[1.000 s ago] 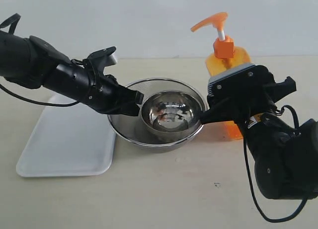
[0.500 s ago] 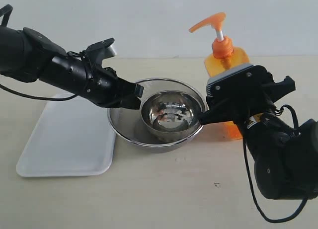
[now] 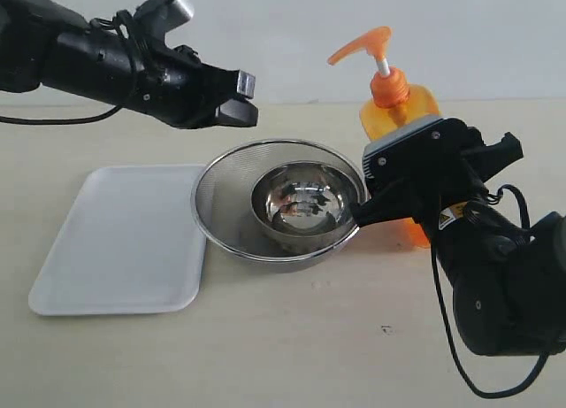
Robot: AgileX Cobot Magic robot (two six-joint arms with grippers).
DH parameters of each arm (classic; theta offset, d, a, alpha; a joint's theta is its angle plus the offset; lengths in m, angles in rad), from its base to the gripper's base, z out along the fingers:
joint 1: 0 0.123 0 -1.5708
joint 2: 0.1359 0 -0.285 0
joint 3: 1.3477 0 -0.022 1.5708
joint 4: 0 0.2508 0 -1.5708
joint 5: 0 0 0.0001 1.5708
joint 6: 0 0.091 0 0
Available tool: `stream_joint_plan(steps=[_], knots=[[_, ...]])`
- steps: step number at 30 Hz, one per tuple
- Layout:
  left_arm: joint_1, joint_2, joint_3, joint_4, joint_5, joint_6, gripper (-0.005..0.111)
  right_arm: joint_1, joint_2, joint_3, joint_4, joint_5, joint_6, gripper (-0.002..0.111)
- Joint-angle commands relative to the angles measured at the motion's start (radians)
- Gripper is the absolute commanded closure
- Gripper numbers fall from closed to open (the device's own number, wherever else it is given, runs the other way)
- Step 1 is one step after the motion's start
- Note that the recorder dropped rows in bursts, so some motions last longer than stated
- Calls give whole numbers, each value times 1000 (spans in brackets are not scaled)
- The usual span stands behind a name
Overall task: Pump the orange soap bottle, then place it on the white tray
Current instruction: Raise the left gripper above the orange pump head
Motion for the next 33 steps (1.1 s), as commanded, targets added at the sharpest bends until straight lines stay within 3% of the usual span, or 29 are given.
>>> stream_joint_plan(steps=[1,4,14,33], knots=[[-4,-9,-30,-155,21,96,102,-4,-2,4,2,-4,-15,108],[-4,-5,-73,-193,35,207,102,-4,-2,4,2,-4,-9,108],[-76,47,-209,-184,99,269,102,-4,-2,4,1,-4,-7,108],[-87,96,-230,-179,154,300,102,-4,-2,4,-5,-4,-4,108]])
